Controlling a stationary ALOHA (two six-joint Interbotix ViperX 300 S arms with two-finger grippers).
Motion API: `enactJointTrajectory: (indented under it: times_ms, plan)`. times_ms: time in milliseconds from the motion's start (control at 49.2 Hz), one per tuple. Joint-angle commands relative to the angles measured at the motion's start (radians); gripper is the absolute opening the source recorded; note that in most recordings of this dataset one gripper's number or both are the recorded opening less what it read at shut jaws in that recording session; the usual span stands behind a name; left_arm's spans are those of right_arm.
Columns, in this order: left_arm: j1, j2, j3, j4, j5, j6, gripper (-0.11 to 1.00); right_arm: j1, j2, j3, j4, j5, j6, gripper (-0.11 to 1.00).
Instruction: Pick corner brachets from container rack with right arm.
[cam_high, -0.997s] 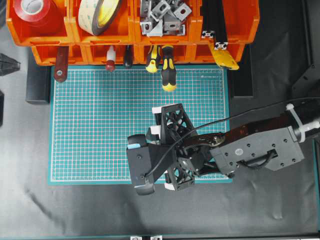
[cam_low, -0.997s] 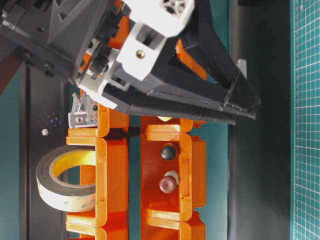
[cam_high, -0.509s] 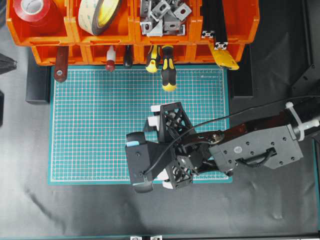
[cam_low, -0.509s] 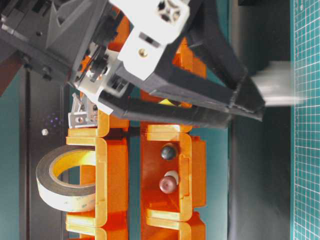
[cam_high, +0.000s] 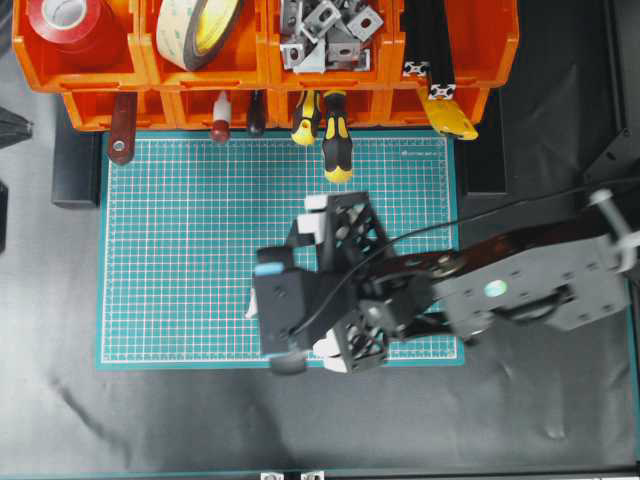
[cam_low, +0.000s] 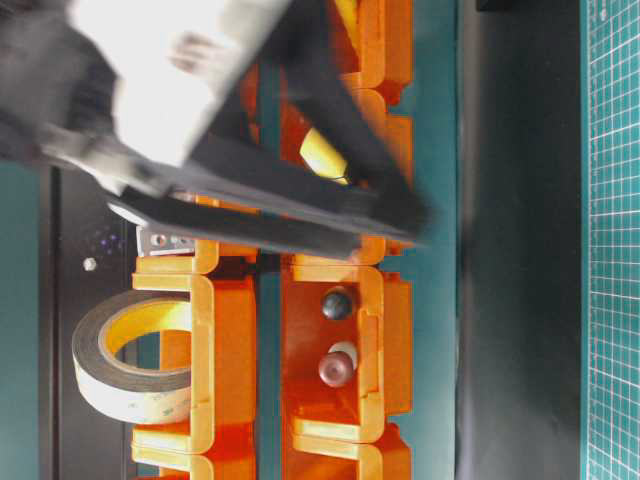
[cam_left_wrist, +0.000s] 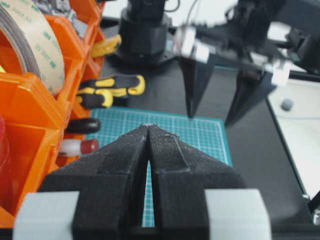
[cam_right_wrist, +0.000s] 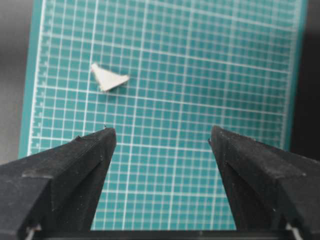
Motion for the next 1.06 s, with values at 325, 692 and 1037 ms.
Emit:
enactJointTrajectory:
  times_ms: [325,692,1037]
  plan:
    - [0.003,-0.012,-0.034,0.003,0.086,0.002,0.0,0.026,-0.321,0.08,-0.006,0.038,0.057,0.74]
    - [0.002,-0.028,-0.037,0.003,0.089,0.0,0.0,0.035,-0.518,0.235,-0.006,-0.041,0.146,0.74]
    - [-0.003,-0.029,-0.028,0.003,0.087,0.0,0.0,0.029,-0.709,0.391,-0.006,-0.181,0.192,0.73]
